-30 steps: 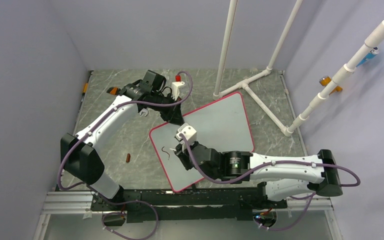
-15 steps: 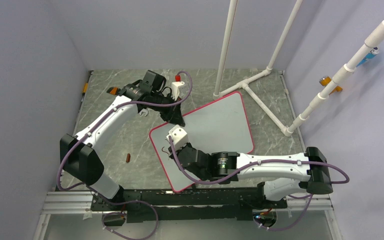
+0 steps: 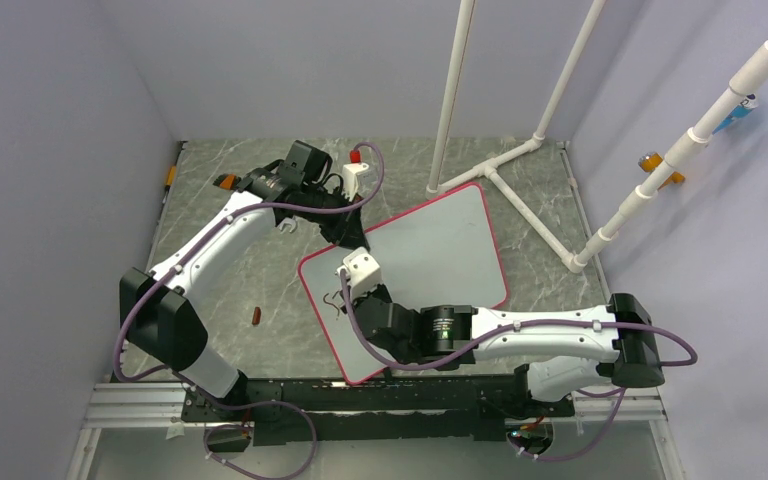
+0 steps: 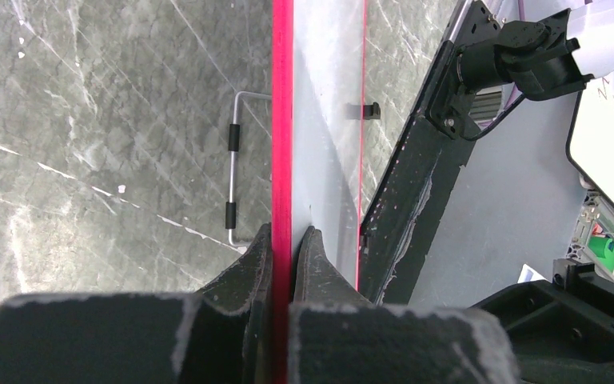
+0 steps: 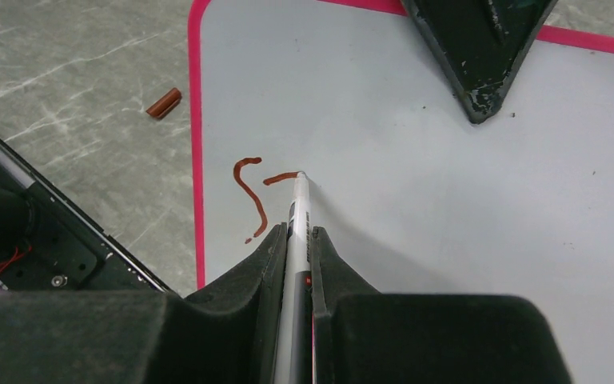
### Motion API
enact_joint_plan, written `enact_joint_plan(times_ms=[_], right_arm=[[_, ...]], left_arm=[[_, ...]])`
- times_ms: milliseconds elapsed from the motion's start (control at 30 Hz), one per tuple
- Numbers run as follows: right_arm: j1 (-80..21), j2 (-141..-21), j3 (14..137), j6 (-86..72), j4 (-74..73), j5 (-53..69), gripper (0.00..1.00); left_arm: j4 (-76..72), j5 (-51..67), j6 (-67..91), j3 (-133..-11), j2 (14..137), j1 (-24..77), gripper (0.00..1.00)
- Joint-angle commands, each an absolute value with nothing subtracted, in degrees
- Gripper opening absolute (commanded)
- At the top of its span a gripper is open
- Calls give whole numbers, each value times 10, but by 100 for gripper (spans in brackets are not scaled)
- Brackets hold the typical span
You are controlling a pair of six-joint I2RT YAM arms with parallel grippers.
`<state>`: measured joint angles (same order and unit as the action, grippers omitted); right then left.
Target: Write a sentence on the whiteboard
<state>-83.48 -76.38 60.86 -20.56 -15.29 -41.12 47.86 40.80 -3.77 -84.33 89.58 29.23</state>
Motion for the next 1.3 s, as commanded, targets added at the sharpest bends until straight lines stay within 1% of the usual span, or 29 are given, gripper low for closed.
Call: enact_joint_plan(times_ms=[0,167,267,400,600,1000,1267], right_arm=[[-832,-750,637,-204,-167,-437,0],[-832,-708,636,-192,-128,-345,0],[-832,-691,636,-192,-111,-326,0],[-831,-707,657,-192,-112,-326,0],[-825,-751,685,-202,-128,-371,0],[-801,-779,682,-217,-141,-375,0],[-801,-775,662,-239,-163,-369,0]], left_arm=[[442,199,-121,-831,889,288,0],[442,195,-120,-831,888,288,0],[444,188,-119,-832,887,288,0],[443,192,-119,-833,886,288,0],[442,193,-117,-831,883,288,0],[444,194,-118,-830,877,289,0],[444,194,-118,-831,876,290,0]])
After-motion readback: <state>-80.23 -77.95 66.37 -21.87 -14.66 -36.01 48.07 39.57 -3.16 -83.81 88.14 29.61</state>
